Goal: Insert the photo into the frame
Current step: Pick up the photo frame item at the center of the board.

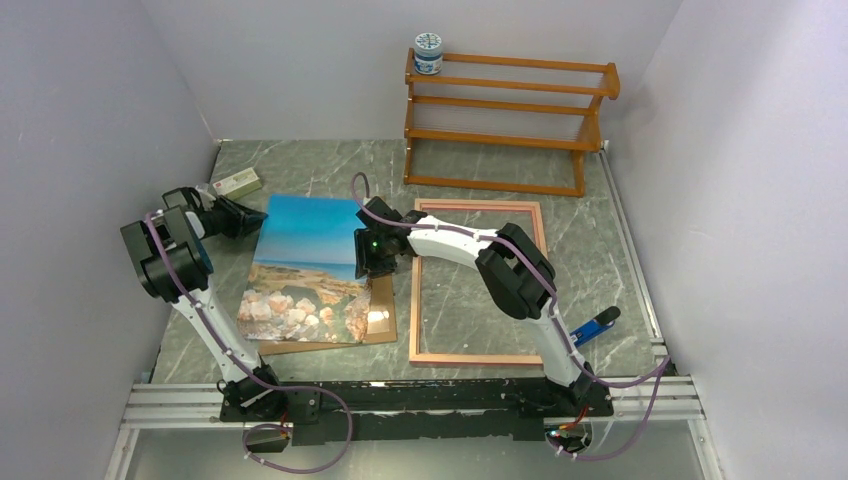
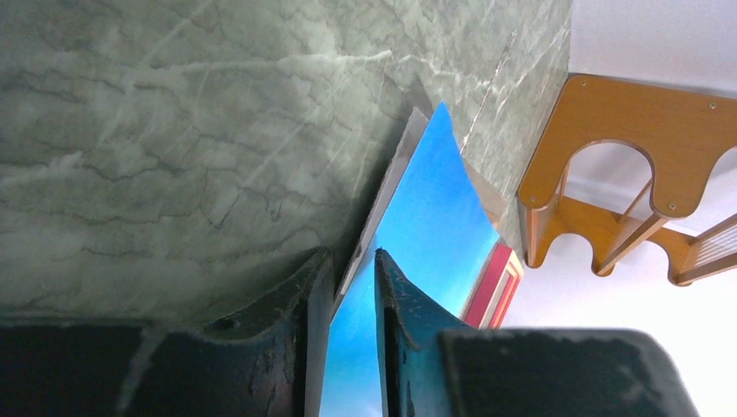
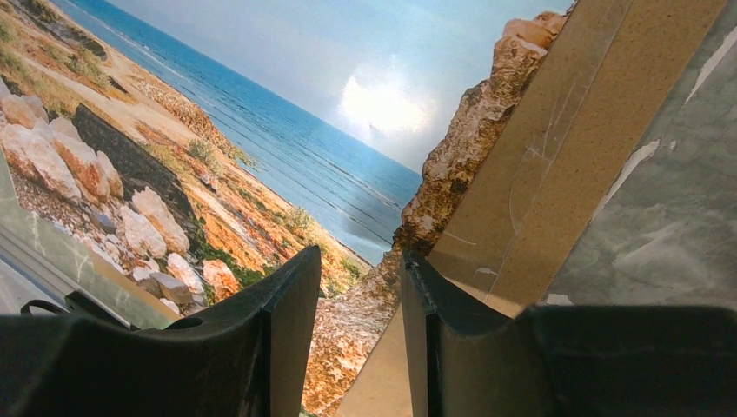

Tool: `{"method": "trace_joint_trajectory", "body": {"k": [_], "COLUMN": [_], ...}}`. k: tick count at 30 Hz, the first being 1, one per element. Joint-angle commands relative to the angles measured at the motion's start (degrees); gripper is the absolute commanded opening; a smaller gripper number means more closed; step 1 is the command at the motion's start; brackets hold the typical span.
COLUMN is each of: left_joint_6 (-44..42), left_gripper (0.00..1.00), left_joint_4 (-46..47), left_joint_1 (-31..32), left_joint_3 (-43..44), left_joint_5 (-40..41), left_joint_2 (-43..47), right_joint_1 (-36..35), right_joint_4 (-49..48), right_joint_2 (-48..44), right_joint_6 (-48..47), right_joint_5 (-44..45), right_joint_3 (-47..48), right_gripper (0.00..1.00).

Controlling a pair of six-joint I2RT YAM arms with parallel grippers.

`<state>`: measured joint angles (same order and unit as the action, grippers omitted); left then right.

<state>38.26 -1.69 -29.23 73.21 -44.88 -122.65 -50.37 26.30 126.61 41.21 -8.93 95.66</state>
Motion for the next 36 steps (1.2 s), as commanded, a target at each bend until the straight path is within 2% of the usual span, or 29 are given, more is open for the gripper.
{"method": "trace_joint_trajectory", "body": {"k": [1,9,15,18,25,30,33,36], "left_joint_6": [1.6,9.5,21.1,24.5,21.6,20.1,16.5,13.1], "left_gripper": [0.29,0.33,0.35,0.37,0.33,0.26,0.24,0.16], "left_joint_4": [3.6,15.9,33.8,38.4,34.0,31.9,27.2,23.0], "left_joint_1": [0.1,-0.7,-0.7,-0.3,0.7,1.0,1.5,1.6], "left_joint_3": [-1.8,-3.5,-5.1,-4.5,-2.2,-0.7,0.5,1.3], "left_joint_5": [-4.2,-10.1,-14.5,-15.2,-13.2,-13.5,-12.9,-11.5], "left_joint_2": [0.1,0.7,-1.9,-2.9,-2.5,-2.7,-2.5,-1.6], "right_joint_1": [0.2,0.2,0.2,0.2,0.2,0.2,0.2,0.2], "right_joint_4": [4.7,5.4,5.4,5.3,4.9,4.8,4.8,5.0], "right_joint_2": [2.3,1.8,2.4,2.4,2.4,2.4,2.3,2.0], "right_joint_6": [-0.1,-0.4,-0.3,-0.3,-0.3,-0.4,-0.6,-0.7], "right_joint_5": [2.2,4.4,4.0,4.0,3.7,3.7,3.7,3.7], "right_joint_3": [-0.9,-0.8,-1.1,-1.1,-1.4,-1.3,-1.3,-1.4], "right_gripper": [0.43,0.43,0.42,0.42,0.42,0.41,0.41,0.41]}}
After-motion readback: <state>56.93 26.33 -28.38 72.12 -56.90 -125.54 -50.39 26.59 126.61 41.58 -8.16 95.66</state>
